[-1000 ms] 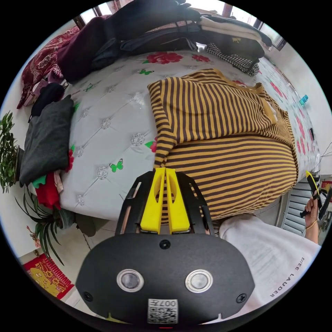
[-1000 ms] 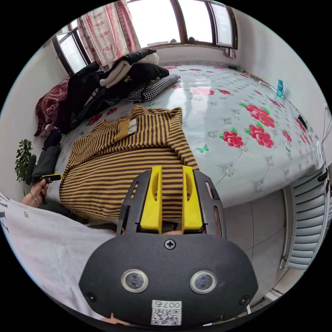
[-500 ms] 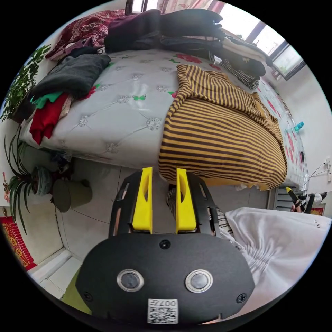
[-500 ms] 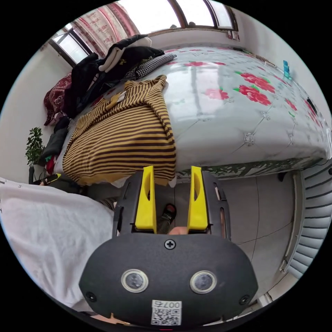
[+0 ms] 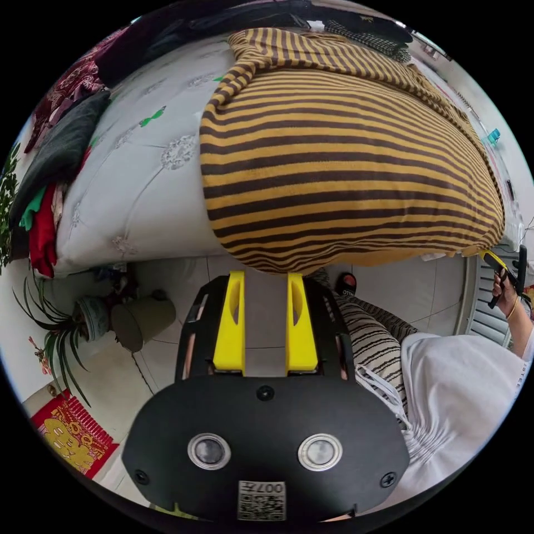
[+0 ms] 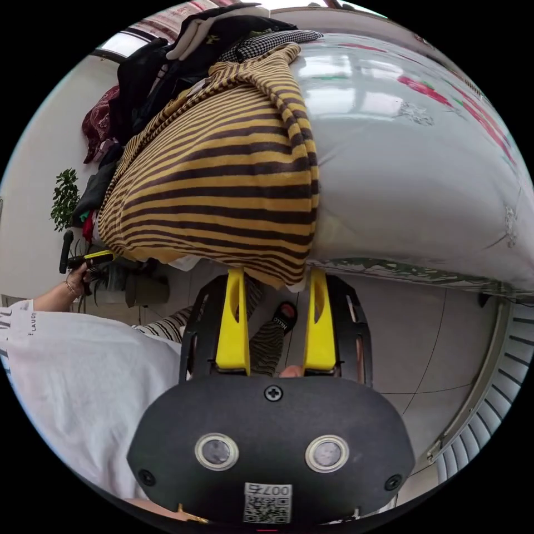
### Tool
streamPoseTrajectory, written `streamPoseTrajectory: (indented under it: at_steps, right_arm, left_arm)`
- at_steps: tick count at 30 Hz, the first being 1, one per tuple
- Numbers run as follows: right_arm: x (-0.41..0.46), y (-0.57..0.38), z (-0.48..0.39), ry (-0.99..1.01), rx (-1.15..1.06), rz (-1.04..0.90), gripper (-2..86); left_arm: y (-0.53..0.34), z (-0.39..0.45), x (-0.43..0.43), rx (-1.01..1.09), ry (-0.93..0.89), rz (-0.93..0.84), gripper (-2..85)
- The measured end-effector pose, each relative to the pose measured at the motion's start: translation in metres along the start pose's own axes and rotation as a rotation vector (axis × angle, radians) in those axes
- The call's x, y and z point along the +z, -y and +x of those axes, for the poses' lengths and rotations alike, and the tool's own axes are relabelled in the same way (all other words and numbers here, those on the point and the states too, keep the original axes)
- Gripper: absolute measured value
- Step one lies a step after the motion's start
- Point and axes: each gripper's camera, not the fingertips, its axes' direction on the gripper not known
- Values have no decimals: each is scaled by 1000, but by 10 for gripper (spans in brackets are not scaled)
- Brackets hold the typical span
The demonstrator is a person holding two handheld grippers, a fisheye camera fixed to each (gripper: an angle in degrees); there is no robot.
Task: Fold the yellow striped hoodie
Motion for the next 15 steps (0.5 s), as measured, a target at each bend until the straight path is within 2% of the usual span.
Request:
streamPoseTrajectory:
  at_steps: [5,10,15]
  right_arm:
    - [10,32,-10,-7,-14,-41,72]
    - [6,50,-11,-8,-6,-92,29]
    - [1,68,-14,1,-37,-160,11]
  left_arm:
    - [21,9,17,51,32,2,106]
    - [28,5,25,42,-12,-8,97]
    - [23,4,26,61,-33,10,30]
